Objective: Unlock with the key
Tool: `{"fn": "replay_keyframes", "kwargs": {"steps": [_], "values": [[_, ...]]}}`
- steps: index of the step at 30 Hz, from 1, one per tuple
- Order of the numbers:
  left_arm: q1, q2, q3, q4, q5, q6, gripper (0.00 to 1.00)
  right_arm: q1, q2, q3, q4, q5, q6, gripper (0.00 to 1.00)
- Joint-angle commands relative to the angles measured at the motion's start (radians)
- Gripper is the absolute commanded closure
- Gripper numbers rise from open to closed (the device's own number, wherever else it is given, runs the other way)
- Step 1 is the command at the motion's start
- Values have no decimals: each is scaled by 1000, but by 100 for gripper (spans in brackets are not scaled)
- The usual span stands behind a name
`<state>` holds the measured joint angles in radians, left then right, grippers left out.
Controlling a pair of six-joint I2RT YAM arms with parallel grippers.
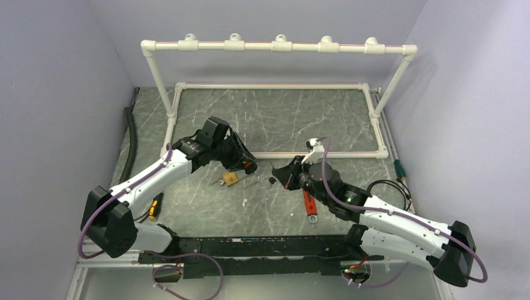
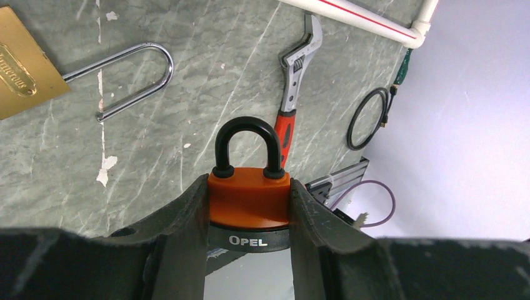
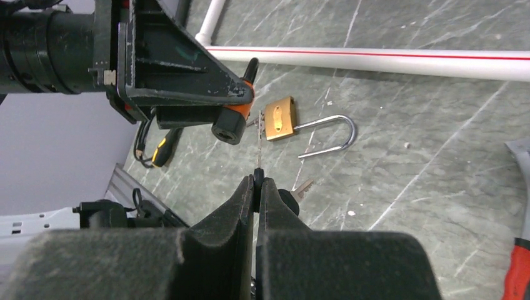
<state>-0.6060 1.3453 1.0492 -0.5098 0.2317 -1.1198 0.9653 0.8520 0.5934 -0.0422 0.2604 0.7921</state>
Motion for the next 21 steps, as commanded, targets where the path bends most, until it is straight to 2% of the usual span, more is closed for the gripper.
{"fn": "replay_keyframes", "kwargs": {"steps": [1, 21], "values": [[16, -20, 43, 59, 62, -45, 100, 11, 38, 24, 109, -72, -33, 100], [51, -26, 18, 64, 70, -69, 100, 105, 218, 84, 177, -101, -44, 100]]}}
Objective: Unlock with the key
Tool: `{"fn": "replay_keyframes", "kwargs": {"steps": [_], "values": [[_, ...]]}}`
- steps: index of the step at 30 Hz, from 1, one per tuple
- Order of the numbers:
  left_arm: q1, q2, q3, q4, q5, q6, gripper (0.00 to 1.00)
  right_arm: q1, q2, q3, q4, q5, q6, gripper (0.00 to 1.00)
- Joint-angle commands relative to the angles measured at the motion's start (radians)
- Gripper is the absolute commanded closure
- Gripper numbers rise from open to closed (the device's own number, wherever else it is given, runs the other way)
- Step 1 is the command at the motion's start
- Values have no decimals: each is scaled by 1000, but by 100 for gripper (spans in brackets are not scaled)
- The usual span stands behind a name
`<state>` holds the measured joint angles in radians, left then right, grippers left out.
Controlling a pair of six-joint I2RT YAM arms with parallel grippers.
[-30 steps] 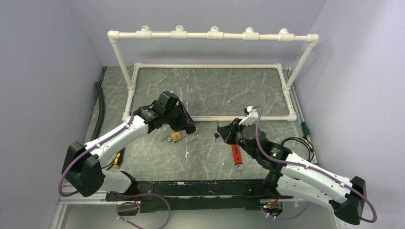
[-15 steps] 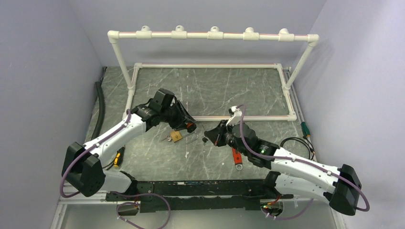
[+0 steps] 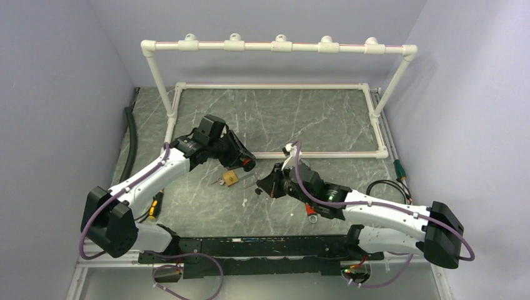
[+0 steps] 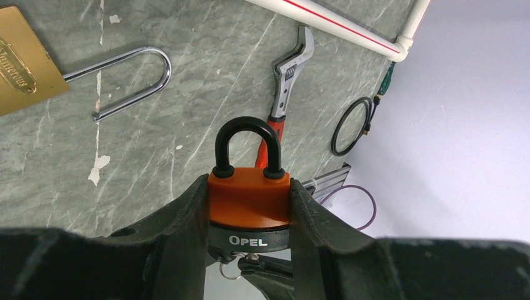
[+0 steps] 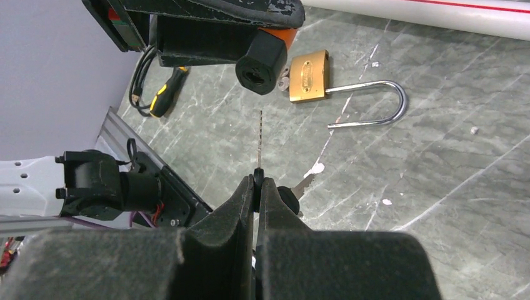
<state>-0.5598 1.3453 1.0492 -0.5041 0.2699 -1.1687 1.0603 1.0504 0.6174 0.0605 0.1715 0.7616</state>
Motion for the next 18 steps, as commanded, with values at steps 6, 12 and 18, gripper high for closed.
{"fn": "replay_keyframes", "kwargs": {"steps": [6, 12, 18], "values": [[6, -39, 2, 66, 32, -25, 100, 13, 61, 94, 87, 3, -19, 100], [6, -51, -6, 67, 29, -26, 100, 13, 92, 121, 77, 25, -13, 100], [6, -57, -10, 69, 27, -26, 100, 12, 94, 125, 70, 50, -10, 100]]}}
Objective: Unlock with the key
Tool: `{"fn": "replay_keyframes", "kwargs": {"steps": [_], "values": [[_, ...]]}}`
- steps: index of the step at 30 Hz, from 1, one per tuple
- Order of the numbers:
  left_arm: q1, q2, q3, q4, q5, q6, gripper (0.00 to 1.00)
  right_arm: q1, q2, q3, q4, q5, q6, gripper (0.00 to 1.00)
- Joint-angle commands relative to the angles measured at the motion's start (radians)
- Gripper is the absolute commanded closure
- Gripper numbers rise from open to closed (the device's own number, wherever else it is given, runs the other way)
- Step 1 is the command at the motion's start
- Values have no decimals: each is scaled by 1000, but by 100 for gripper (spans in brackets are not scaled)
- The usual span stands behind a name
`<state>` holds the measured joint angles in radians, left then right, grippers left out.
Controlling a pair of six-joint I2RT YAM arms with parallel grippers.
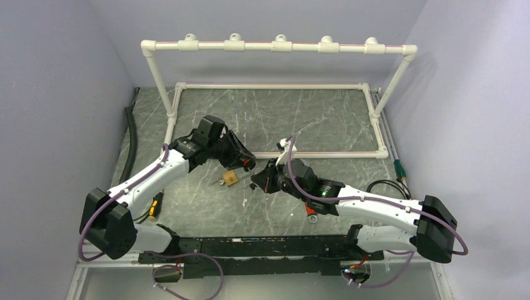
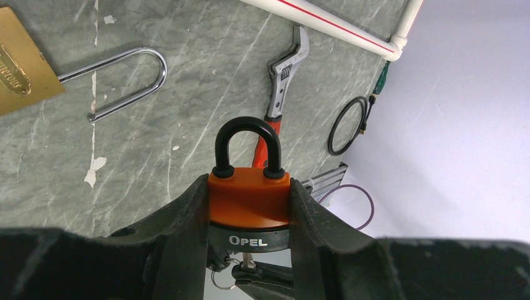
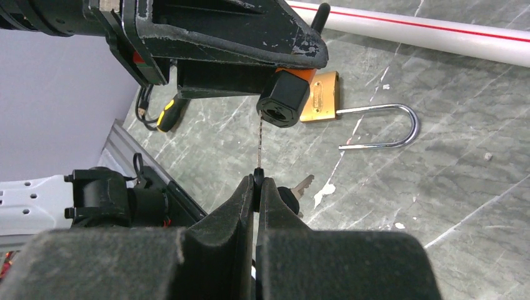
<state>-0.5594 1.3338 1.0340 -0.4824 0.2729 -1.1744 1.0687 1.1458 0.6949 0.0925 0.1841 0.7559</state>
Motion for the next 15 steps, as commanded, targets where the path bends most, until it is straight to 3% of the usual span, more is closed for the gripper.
{"fn": "replay_keyframes", "kwargs": {"steps": [1, 15], "values": [[6, -44, 5, 48, 23, -21, 100, 5, 0, 48, 34, 39, -5, 100], [6, -50, -2, 57, 18, -30, 100, 5, 4, 30, 27, 55, 8, 100]]}}
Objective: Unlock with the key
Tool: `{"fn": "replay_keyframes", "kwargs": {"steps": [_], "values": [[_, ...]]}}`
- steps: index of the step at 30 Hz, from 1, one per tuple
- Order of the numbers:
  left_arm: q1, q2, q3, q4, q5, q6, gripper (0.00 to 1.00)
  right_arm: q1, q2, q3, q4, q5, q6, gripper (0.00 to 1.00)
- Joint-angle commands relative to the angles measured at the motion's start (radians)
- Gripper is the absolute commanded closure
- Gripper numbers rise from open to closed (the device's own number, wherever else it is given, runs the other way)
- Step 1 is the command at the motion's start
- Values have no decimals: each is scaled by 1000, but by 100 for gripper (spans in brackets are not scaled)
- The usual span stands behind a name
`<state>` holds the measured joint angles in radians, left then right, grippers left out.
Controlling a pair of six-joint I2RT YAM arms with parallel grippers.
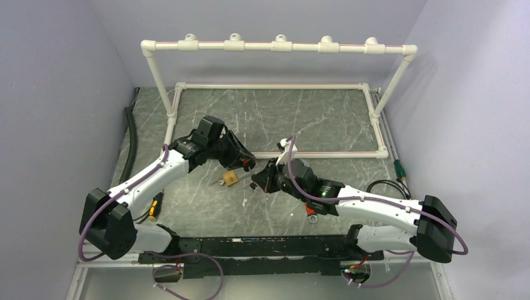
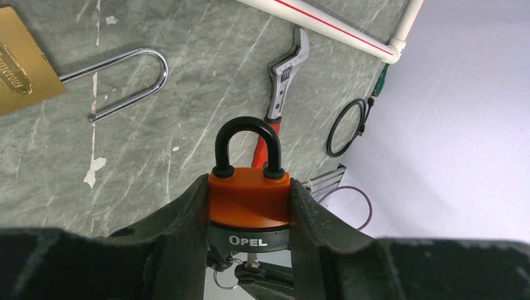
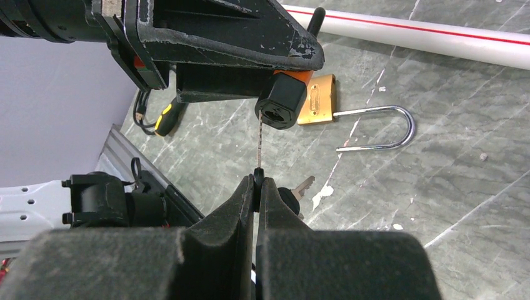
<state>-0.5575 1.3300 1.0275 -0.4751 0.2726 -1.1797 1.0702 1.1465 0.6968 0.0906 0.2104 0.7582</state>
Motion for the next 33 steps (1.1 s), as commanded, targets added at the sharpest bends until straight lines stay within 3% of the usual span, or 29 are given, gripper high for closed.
{"fn": "replay_keyframes", "kwargs": {"steps": [1, 33], "values": [[4, -47, 5, 47, 16, -24, 100, 4, 2, 28, 29, 27, 6, 100], [19, -60, -21, 85, 34, -39, 100, 3, 38, 36, 49, 24, 13, 100]]}}
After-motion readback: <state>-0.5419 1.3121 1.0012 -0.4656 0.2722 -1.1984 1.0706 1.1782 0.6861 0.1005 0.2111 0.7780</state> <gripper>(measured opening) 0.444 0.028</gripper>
